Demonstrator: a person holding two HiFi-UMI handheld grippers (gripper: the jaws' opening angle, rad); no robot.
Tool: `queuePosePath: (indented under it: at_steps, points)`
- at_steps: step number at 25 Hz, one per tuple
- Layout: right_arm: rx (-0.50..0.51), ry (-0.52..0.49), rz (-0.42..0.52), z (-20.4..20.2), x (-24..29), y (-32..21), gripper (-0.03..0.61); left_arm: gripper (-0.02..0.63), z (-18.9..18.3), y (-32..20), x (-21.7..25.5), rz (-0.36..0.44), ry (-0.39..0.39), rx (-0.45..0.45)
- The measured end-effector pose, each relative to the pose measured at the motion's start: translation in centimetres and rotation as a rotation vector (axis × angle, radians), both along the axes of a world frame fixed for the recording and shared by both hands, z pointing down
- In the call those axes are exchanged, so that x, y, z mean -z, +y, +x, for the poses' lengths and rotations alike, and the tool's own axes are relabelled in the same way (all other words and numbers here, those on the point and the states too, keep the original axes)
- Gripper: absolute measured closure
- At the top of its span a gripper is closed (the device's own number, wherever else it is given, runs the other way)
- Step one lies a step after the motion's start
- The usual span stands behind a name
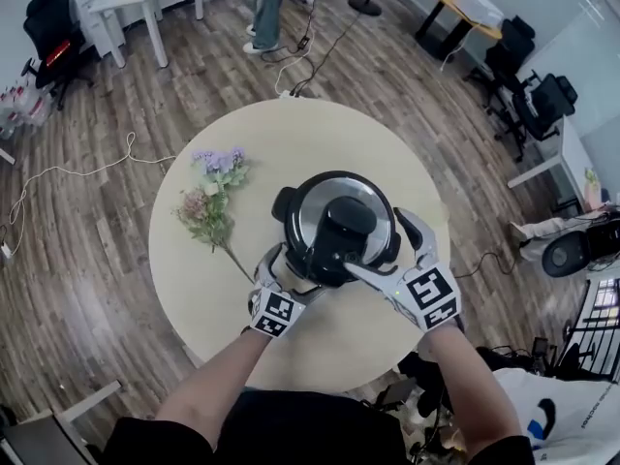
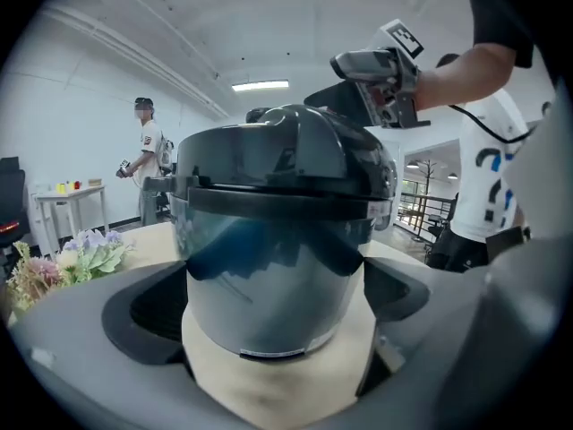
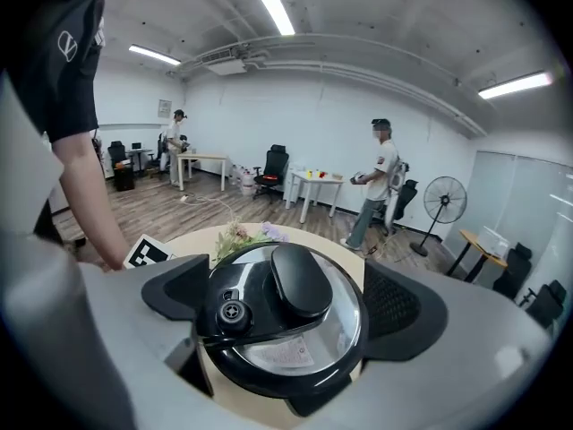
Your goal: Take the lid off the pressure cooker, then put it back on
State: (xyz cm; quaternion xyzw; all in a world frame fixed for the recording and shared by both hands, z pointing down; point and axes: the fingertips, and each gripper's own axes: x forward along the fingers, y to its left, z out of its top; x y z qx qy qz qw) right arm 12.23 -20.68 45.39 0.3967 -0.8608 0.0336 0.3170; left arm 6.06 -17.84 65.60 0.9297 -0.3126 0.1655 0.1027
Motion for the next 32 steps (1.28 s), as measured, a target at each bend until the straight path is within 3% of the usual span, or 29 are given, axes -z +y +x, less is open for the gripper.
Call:
queuePosePath:
  at_steps: [6, 16, 20, 21, 32]
  points:
    - [0.175, 0.115, -0.163, -1.2, -2.8, -2.6, 0.054, 0.023, 0.1, -0.5, 0.1, 0.018, 0.004, 0.006]
    - [0.281, 0.273, -0.365, -1.8, -7.0, -4.1, 0.165, 0.023, -0.1, -0.3, -0.1, 0.0, -0.009, 0.006]
    - [0.286, 0.284, -0.432, -1.9, -7.1, -4.4, 0.244, 0.023, 0.0, -0.4, -0.1, -0.005, -0.01, 0.009]
    - [0.28, 0.29, -0.437, -1.8, -7.1, -4.6, 0.291, 0.024, 0.0, -0.4, -0.1, -0.006, -0.01, 0.009]
    - [0.198, 0.333, -0.503, -1.7, -7.5, -4.8, 0.288, 0.023, 0.1, -0.3, -0.3, -0.008, -0.015, 0.017]
